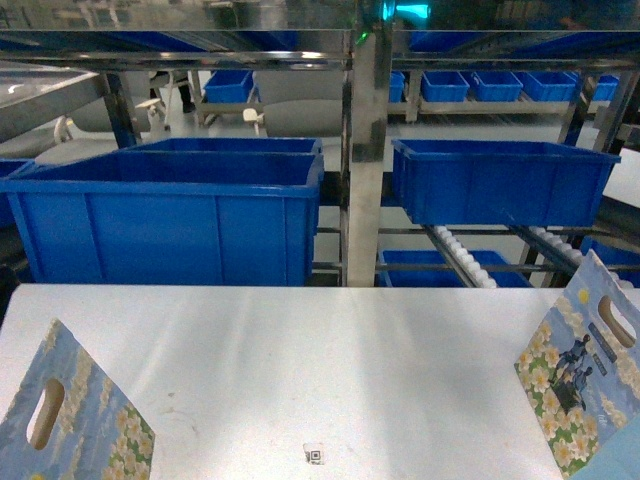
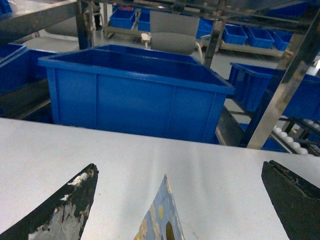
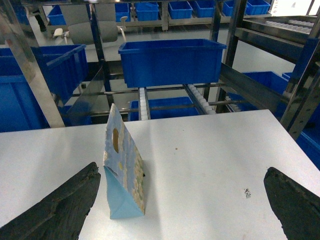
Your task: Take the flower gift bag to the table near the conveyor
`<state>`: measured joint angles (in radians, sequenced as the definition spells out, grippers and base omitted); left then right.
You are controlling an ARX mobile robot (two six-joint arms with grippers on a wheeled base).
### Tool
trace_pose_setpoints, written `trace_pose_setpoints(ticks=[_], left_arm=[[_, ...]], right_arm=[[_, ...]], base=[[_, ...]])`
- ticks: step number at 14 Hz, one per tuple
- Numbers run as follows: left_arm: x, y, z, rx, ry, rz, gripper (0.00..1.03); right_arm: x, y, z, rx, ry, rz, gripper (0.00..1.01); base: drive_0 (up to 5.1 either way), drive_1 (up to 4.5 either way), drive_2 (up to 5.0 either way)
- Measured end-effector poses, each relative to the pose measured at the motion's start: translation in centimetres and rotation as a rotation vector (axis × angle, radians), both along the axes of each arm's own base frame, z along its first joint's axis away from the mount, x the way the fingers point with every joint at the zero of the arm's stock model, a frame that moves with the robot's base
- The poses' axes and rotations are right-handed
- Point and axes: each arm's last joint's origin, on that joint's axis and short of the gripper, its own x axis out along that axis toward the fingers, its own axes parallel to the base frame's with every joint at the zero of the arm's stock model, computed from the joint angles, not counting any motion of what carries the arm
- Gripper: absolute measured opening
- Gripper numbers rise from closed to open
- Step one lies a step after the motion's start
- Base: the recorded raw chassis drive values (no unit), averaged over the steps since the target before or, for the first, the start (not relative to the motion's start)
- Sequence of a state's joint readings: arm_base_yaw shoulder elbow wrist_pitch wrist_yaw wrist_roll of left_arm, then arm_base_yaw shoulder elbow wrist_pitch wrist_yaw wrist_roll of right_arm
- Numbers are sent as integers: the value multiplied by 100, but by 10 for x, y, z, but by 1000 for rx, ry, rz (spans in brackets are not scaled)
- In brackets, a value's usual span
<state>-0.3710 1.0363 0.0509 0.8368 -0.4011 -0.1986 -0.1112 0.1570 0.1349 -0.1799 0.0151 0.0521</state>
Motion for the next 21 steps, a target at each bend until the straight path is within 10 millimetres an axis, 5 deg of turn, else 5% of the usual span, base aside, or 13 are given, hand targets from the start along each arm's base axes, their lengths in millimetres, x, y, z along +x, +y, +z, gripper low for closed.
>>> trace_pose_setpoints(ticks=[3, 11, 12, 13, 18, 19, 21], left_arm=[[-15, 12, 15, 23, -6, -105, 98], [-55, 30, 25, -63, -40, 7, 98], [-55, 30, 27, -57, -71, -6, 94], [-59, 33, 24, 15, -134, -35, 80], [-60, 49, 22, 125, -134, -41, 11], [-60, 49, 22, 126, -134, -44, 2], [-60, 49, 22, 125, -134, -42, 2]], right_arm=[[0, 0, 0, 0, 0, 0, 98], [0, 0, 0, 0, -1, 0, 98], [-1, 0, -1, -31, -147, 62, 86], [-3, 9, -2, -44, -209, 107, 72], [-2, 12, -12, -58, -204, 132, 2], [-2, 12, -12, -61, -204, 132, 2], [-2, 12, -12, -61, -203, 131, 2]], base=[[0, 0, 0], [0, 0, 0], [0, 0, 0], [0, 0, 0], [0, 0, 0], [0, 0, 0], [0, 0, 0]])
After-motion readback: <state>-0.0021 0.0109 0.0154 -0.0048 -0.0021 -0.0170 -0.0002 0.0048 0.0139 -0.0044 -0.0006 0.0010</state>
